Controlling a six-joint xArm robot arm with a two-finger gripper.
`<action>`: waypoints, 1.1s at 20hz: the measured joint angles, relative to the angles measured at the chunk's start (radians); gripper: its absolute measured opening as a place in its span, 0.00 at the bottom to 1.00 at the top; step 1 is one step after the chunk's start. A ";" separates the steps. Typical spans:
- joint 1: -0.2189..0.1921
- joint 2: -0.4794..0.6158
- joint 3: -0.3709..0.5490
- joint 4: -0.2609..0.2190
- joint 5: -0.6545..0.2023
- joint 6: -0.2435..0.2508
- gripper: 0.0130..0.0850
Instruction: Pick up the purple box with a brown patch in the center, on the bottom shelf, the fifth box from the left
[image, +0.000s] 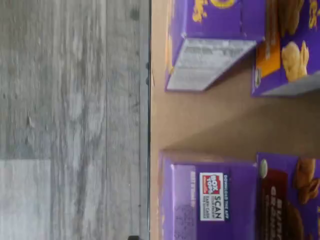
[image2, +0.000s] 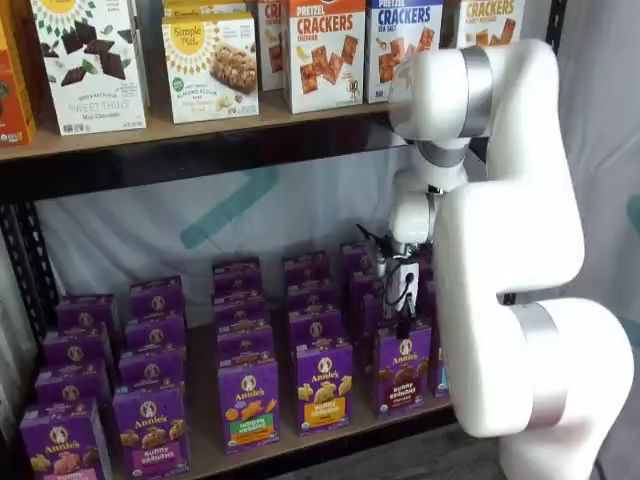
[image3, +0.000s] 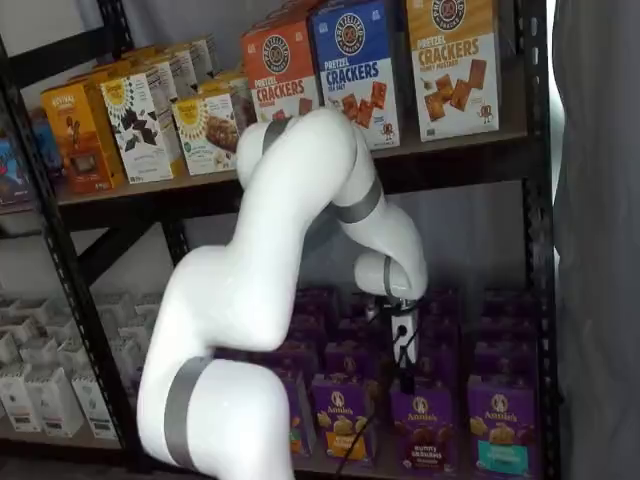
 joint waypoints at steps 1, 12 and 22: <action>0.002 0.011 -0.016 -0.033 0.012 0.030 1.00; 0.015 0.091 -0.118 -0.196 0.087 0.187 1.00; 0.011 0.138 -0.117 -0.209 0.019 0.197 1.00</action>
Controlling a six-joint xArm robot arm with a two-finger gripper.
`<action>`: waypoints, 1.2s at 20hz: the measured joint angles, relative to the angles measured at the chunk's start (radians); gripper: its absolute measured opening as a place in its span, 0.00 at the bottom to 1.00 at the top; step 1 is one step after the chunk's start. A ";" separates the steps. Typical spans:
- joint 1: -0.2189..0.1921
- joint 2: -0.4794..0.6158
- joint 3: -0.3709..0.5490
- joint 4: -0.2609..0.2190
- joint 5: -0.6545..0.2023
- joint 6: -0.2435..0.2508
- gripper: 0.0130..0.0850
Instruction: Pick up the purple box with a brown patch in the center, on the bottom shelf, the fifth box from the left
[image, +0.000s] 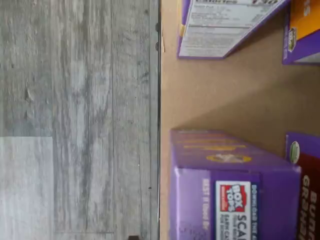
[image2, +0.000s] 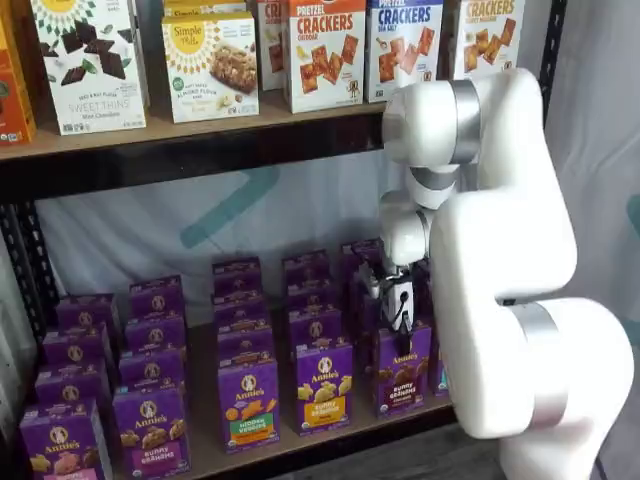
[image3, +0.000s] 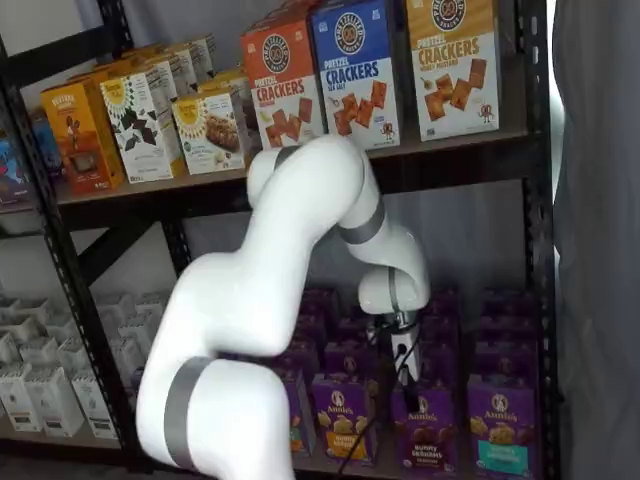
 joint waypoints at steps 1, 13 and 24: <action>-0.001 0.004 0.000 0.000 -0.009 -0.001 1.00; -0.008 0.028 -0.005 0.036 -0.030 -0.039 0.83; -0.006 0.022 0.006 0.045 -0.042 -0.046 0.61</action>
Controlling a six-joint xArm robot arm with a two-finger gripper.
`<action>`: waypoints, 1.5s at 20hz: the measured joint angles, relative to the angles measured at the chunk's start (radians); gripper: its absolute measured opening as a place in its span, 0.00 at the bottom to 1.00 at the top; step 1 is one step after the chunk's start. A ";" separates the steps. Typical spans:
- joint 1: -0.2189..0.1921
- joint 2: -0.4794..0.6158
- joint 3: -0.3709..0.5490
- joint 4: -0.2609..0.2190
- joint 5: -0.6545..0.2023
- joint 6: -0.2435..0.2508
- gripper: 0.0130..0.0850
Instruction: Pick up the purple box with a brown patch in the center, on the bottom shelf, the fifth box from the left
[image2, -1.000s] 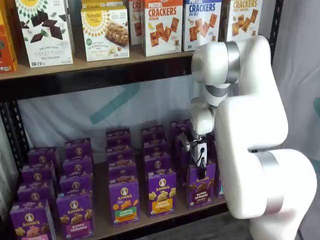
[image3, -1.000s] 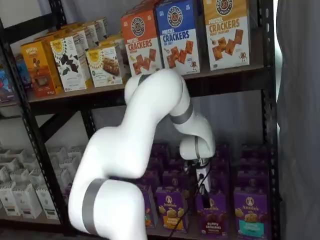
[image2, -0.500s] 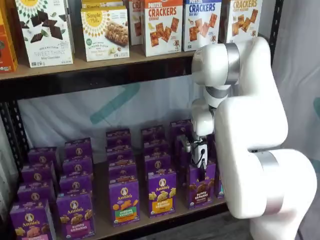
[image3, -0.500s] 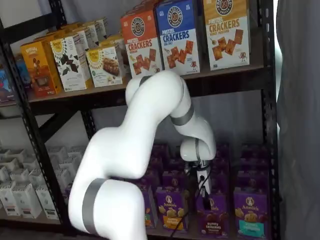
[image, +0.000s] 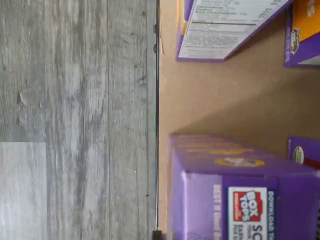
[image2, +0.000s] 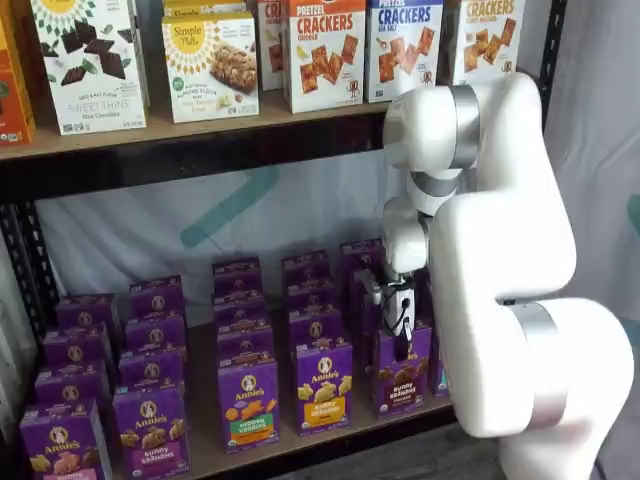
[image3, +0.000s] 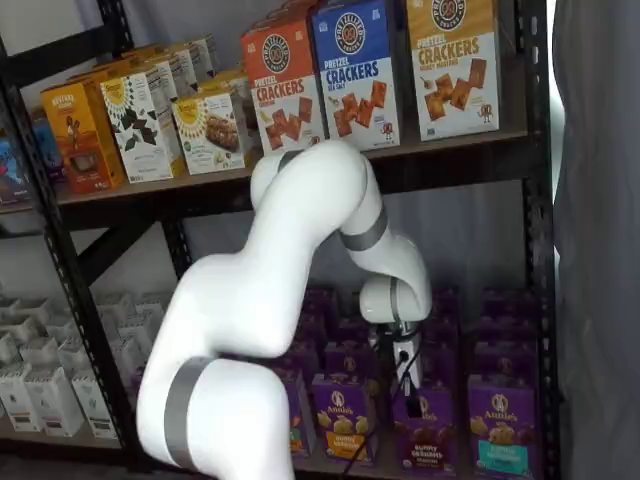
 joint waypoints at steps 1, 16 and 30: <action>0.000 0.000 0.000 0.000 0.002 0.000 0.61; 0.001 -0.008 0.012 0.002 0.008 0.000 0.33; 0.000 -0.046 0.072 -0.001 -0.002 0.002 0.22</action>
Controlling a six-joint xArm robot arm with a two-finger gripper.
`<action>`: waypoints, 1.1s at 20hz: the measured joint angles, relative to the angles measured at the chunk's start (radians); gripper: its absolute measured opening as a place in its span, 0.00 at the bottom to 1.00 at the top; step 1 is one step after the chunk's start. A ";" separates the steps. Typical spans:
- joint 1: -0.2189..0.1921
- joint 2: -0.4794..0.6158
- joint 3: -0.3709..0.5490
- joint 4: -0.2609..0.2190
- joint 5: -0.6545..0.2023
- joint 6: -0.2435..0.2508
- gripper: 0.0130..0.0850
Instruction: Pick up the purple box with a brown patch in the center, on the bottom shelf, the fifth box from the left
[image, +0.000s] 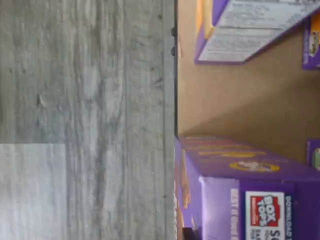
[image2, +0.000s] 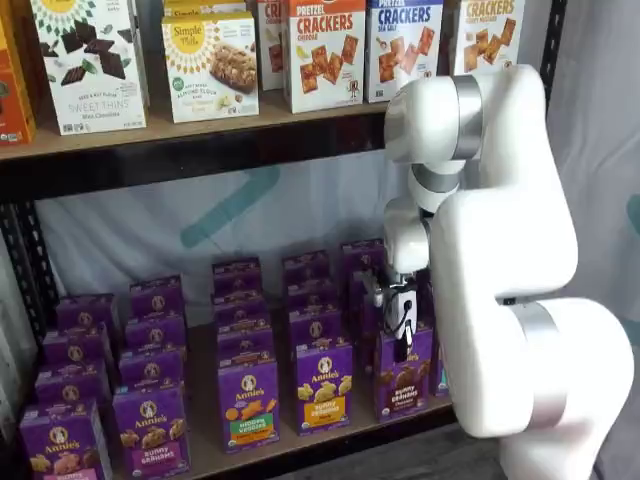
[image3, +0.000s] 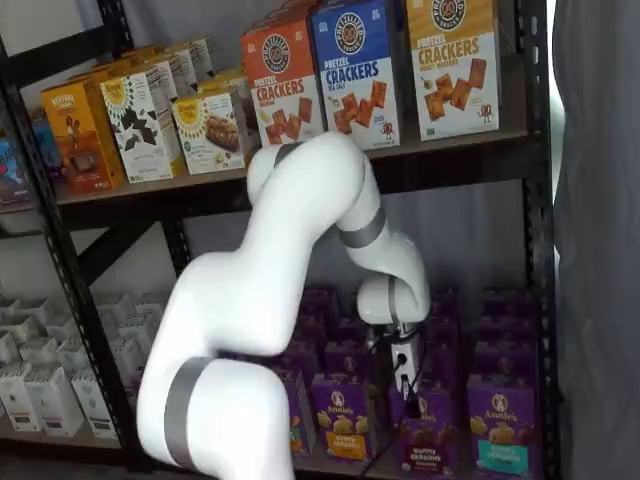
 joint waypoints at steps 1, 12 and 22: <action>0.002 -0.008 0.010 0.008 0.006 -0.005 0.22; 0.027 -0.188 0.270 0.060 -0.079 -0.027 0.22; 0.052 -0.451 0.598 0.074 -0.194 -0.015 0.22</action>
